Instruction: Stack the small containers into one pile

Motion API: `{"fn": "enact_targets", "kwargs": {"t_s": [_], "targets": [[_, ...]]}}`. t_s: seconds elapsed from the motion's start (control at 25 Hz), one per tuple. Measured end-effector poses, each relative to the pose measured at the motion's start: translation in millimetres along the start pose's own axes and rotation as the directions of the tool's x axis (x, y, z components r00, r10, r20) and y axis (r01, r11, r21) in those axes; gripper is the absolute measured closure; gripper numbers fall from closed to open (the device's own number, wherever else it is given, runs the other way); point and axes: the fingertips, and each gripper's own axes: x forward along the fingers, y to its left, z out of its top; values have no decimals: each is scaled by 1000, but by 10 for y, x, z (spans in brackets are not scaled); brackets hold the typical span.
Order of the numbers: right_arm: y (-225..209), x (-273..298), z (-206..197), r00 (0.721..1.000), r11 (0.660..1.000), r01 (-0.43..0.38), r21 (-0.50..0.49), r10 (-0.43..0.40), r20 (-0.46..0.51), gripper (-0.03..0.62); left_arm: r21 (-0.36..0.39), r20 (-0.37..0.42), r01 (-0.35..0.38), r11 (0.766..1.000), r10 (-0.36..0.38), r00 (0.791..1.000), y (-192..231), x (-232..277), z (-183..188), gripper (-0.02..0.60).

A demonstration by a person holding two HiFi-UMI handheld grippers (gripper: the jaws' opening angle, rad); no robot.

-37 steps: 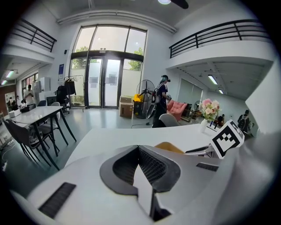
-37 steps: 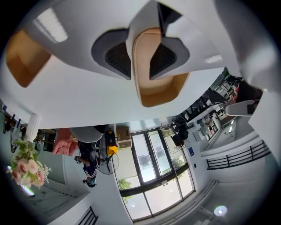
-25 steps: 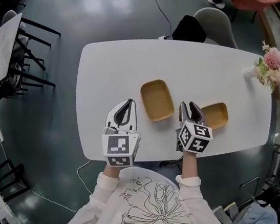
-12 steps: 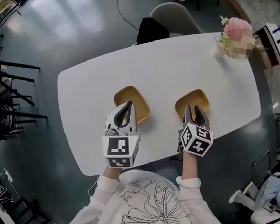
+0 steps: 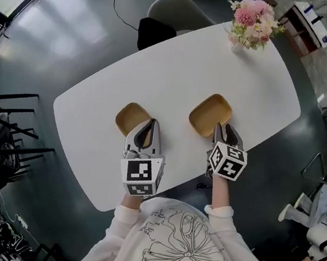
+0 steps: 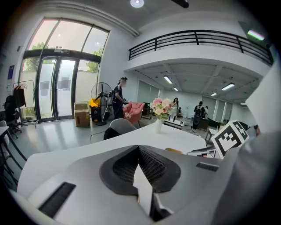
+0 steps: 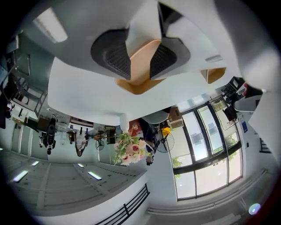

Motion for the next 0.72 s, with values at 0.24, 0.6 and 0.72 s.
{"fn": "enact_targets", "kwargs": {"t_s": [0.24, 0.6, 0.72], "targets": [[-134, 93, -167, 999, 1000, 7, 28, -6, -46, 427, 9, -36, 15, 1000, -15, 999, -114, 114, -94, 575], [-237, 337, -398, 991, 998, 44, 47, -38, -131, 405, -6, -94, -5, 1000, 4, 996, -55, 234, -278, 575], [-261, 425, -454, 988, 997, 46, 55, -37, -153, 405, -12, -110, -14, 1000, 12, 994, -13, 272, -345, 575]]}}
